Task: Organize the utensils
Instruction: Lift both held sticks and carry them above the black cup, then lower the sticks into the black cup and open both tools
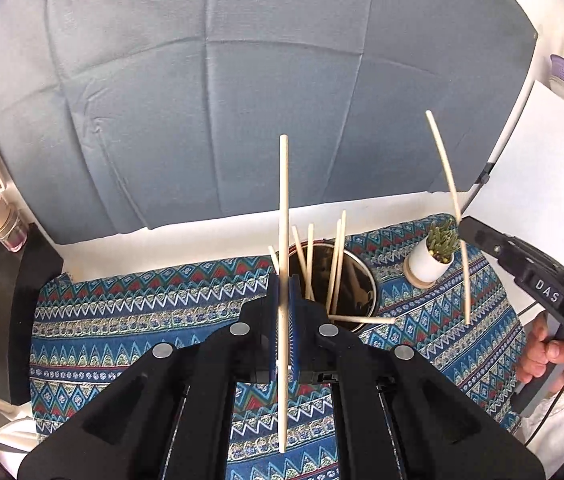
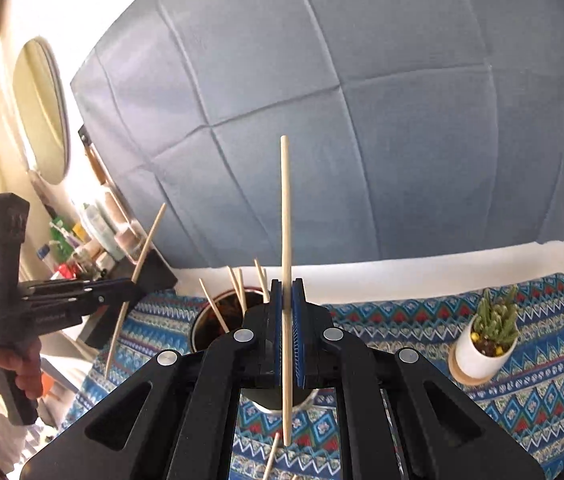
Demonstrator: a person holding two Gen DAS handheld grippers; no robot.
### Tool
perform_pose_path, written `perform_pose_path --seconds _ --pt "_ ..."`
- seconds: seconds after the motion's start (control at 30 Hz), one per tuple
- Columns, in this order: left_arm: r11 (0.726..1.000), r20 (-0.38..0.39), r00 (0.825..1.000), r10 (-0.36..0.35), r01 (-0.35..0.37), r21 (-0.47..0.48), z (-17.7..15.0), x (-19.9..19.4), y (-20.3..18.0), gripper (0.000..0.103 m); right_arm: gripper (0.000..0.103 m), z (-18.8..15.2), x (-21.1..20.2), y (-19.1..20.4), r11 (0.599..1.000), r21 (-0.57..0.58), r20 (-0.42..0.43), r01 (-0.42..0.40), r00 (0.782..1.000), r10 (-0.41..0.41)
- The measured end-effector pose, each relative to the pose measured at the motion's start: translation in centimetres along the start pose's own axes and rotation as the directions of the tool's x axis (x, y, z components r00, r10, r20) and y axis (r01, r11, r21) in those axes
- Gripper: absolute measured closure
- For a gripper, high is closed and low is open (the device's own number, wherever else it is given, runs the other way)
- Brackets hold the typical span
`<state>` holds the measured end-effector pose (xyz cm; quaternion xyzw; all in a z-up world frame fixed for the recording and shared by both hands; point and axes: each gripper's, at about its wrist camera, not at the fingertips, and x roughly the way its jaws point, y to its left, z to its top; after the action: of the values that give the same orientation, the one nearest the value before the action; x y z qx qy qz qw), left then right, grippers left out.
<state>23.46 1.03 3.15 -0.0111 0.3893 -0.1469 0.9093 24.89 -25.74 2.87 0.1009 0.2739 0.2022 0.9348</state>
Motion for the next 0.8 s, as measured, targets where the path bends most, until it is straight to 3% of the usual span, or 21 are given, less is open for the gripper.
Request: perform_pose_path --seconds 0.17,0.37,0.6,0.8 --pt "0.994 0.100 0.990 -0.102 0.104 -0.015 1.2 0.0 -0.3 0.098 0.098 1.2 1.4 1.3 0.998 -0.035 0.079 -0.056 0.995 0.058" --pt "0.967 0.225 0.945 -0.236 0.251 -0.042 1.9 0.4 0.0 0.098 0.098 1.5 3.8 2.2 0.995 -0.060 0.122 -0.074 0.989 0.081" --pt "0.958 0.285 0.923 -0.259 0.282 -0.044 1.8 2.9 0.2 0.098 0.098 0.7 7.3 2.6 0.995 -0.055 0.079 -0.086 0.993 0.090" --pt "0.951 0.255 0.928 -0.271 0.299 -0.080 1.4 5.6 0.3 0.098 0.098 0.1 8.9 2.9 0.994 -0.067 0.067 -0.089 0.993 0.093"
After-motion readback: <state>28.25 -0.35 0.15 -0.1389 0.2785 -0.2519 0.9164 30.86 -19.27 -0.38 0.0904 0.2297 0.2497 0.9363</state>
